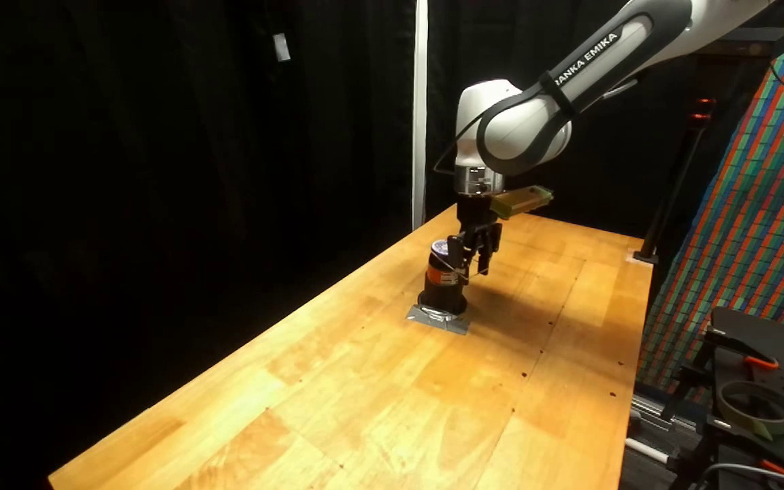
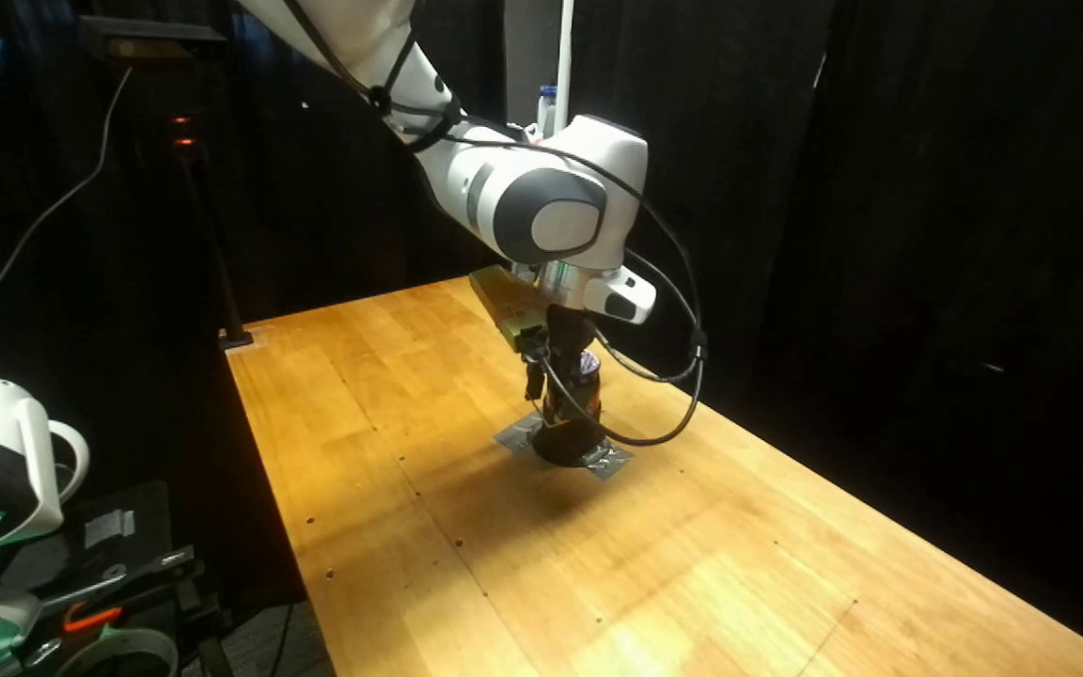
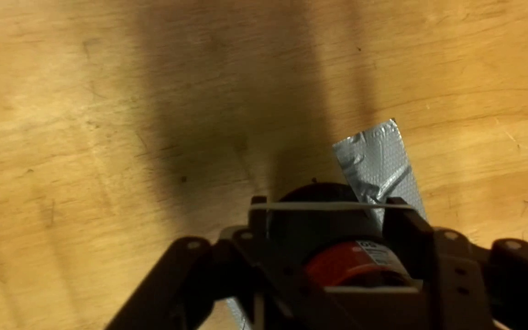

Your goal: Put the rubber band around the brown cup

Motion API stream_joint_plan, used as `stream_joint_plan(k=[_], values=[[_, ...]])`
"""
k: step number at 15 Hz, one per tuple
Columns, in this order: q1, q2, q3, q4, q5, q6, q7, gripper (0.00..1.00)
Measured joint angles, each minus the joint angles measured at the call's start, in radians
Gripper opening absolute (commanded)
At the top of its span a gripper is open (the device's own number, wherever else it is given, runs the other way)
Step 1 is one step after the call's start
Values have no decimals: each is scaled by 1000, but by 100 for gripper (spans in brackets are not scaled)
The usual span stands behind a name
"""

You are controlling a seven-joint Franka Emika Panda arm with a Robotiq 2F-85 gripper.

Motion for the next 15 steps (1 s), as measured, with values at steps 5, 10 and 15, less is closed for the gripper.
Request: stream_joint_plan(k=[5,10,15], values=[[-17,-96,3,-131,34,126,-36,2],[-75,-223,82,-358,250,492,-190,1],[-226,-272,337,-480,646,779,-516,1]])
